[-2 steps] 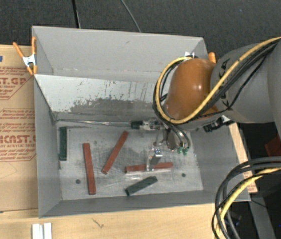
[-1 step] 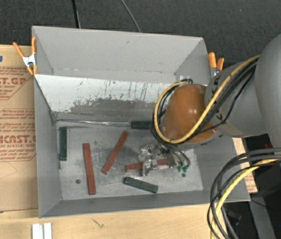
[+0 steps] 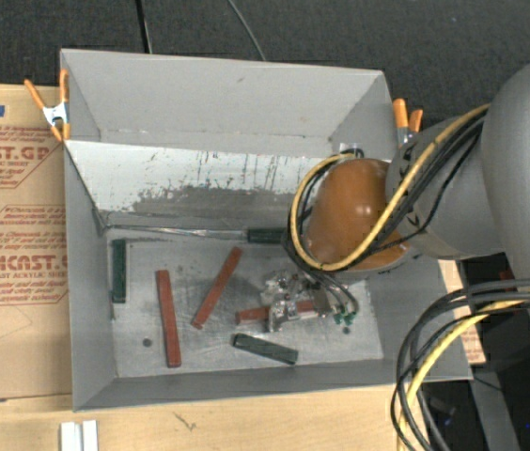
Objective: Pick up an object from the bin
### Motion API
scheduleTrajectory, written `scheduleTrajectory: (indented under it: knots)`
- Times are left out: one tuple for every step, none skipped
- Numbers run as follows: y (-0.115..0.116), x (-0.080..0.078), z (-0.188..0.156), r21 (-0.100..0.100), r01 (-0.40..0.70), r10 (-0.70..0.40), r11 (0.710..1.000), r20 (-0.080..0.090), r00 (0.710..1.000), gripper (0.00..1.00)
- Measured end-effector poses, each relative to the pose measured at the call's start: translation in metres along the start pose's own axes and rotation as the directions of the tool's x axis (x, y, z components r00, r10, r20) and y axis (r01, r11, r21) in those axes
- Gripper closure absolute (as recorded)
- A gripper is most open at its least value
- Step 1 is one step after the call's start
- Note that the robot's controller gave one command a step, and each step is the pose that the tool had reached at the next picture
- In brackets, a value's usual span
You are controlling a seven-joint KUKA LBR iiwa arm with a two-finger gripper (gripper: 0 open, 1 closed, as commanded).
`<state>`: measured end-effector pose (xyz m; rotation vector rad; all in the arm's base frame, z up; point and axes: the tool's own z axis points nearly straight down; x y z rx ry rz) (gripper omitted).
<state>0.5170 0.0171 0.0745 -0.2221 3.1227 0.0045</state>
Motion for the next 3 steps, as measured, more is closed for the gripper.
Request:
scheduleTrajectory:
  knots:
    - [0.001, 0.002, -0.006, 0.0, -0.002, 0.002, 1.0, -0.009, 1.0, 1.0]
    - [-0.031, -0.03, -0.02, 0.004, 0.154, -0.154, 0.988, 0.001, 0.988, 1.0]
    - [0.01, -0.022, -0.187, 0.002, 0.038, -0.038, 0.999, 0.0, 0.999, 1.0]
